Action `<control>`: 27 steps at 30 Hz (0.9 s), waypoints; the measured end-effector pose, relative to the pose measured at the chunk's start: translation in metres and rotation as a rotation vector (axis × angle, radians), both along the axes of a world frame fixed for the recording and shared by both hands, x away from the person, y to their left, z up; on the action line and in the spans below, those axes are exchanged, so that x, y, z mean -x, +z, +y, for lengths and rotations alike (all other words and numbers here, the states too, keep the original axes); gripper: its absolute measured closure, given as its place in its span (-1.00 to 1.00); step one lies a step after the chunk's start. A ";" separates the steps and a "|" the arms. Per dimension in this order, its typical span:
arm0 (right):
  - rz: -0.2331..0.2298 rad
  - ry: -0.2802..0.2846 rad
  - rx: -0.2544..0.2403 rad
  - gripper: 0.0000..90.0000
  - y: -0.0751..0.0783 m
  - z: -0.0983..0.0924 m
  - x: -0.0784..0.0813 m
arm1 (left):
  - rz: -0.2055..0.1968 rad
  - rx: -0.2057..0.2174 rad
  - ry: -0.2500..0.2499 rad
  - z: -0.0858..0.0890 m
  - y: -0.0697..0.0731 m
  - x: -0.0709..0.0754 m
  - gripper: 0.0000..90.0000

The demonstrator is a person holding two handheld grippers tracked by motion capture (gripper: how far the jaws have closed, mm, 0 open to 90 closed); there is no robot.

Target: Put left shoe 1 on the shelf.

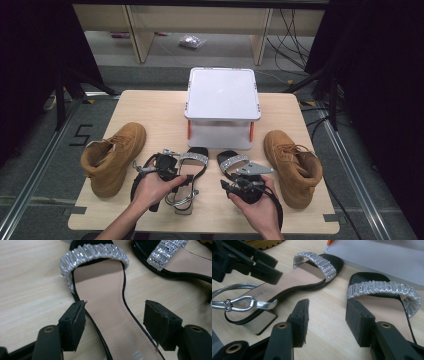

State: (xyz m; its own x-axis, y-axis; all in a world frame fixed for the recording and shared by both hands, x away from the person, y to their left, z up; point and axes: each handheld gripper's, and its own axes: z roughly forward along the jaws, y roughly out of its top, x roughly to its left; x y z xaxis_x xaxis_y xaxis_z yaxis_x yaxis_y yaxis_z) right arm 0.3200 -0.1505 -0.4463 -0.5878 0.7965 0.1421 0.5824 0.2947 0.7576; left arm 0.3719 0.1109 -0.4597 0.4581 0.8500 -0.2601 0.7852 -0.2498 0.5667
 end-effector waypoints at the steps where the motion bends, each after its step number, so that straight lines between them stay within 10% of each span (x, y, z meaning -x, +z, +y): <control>1: 0.004 0.001 0.001 0.20 0.000 0.000 0.000 | 0.012 -0.001 -0.001 -0.001 -0.002 -0.001 -0.27; 27: 0.045 0.016 0.005 0.16 -0.007 0.007 -0.001 | 0.168 -0.118 0.038 -0.021 -0.016 -0.013 -0.46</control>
